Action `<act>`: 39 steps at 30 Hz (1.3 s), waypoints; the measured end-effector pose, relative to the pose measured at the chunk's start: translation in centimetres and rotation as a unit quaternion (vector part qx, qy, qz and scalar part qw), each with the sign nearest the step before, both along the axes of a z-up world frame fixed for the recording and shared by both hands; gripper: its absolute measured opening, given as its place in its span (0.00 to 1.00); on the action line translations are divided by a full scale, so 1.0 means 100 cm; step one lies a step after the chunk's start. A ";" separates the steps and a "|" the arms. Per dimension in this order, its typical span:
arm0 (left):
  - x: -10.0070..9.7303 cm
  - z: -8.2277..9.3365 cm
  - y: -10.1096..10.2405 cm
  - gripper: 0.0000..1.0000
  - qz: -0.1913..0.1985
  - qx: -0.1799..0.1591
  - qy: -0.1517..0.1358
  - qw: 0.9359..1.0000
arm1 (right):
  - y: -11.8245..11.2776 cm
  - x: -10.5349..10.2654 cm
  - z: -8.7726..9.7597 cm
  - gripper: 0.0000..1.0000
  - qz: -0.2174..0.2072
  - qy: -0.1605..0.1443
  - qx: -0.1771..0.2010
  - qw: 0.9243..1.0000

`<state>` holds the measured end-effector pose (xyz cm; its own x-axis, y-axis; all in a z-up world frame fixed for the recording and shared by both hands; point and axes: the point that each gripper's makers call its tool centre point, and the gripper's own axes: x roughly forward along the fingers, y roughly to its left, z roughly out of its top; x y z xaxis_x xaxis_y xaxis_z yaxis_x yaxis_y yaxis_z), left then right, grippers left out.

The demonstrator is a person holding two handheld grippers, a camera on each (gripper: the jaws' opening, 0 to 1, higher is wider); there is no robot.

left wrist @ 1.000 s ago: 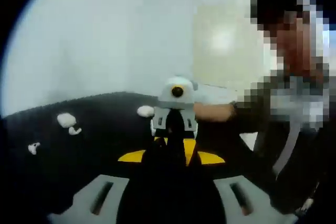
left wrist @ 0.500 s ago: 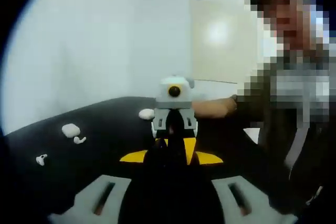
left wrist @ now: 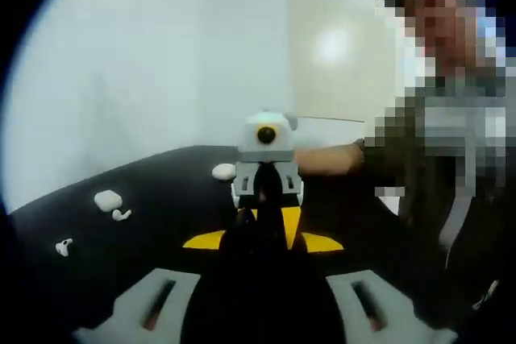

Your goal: Pick up three earphones and place each one into its charging case using tactile feedback, ensure that each earphone is properly inserted and securely positioned inside the case.

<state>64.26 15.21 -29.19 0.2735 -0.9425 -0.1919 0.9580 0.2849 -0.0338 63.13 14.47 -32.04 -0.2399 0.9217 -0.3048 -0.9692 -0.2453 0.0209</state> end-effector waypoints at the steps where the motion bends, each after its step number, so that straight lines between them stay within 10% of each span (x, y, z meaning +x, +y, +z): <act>1: 0.000 0.000 0.000 0.32 -0.001 0.000 0.000 1.000 | 0.000 0.001 0.000 0.18 0.000 0.000 0.000 1.000; 39: 0.002 0.006 -0.006 0.27 -0.004 0.010 -0.052 0.999 | -0.001 0.001 0.002 0.18 0.001 -0.004 0.000 1.000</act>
